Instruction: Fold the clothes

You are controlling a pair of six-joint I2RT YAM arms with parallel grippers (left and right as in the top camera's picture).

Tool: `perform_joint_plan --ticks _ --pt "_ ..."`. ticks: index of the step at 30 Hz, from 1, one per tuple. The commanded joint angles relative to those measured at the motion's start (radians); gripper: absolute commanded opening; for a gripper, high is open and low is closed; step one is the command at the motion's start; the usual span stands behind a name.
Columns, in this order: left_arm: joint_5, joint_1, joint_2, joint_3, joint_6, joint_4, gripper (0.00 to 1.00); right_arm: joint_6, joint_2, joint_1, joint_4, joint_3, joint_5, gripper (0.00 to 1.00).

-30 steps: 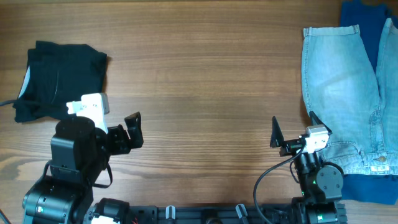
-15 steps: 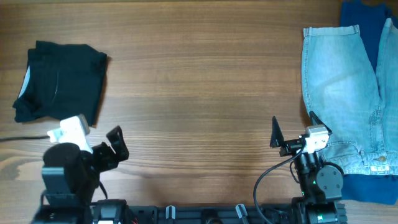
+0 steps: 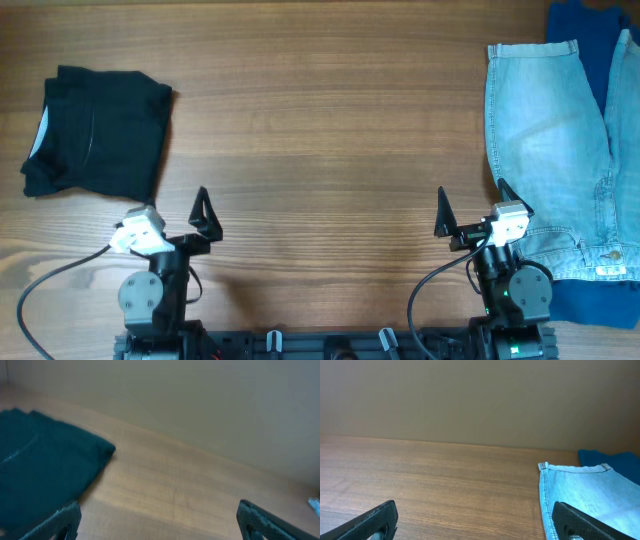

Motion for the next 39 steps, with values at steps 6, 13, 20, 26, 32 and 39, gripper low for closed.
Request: perform_joint_plan --ticks 6,13,20,26,32,39 --pt "0.024 0.008 -0.009 -0.084 -0.009 0.088 1.00 0.001 -0.009 -0.005 0.002 -0.001 -0.012 1.00" --pt "0.024 0.008 -0.009 -0.084 -0.009 0.088 1.00 0.001 -0.008 -0.005 0.002 -0.001 -0.012 1.00" --pt "0.024 0.008 -0.008 -0.084 -0.009 0.088 1.00 0.001 -0.008 -0.005 0.002 -0.001 -0.012 1.00" --pt "0.024 0.008 -0.006 -0.084 -0.009 0.088 1.00 0.001 -0.008 -0.005 0.002 -0.001 -0.012 1.00" --pt "0.024 0.008 -0.006 -0.084 -0.009 0.088 1.00 0.002 -0.008 -0.005 0.002 -0.001 -0.012 1.00" --pt "0.024 0.008 -0.006 -0.084 -0.009 0.088 1.00 0.002 -0.008 -0.005 0.002 -0.001 -0.012 1.00"
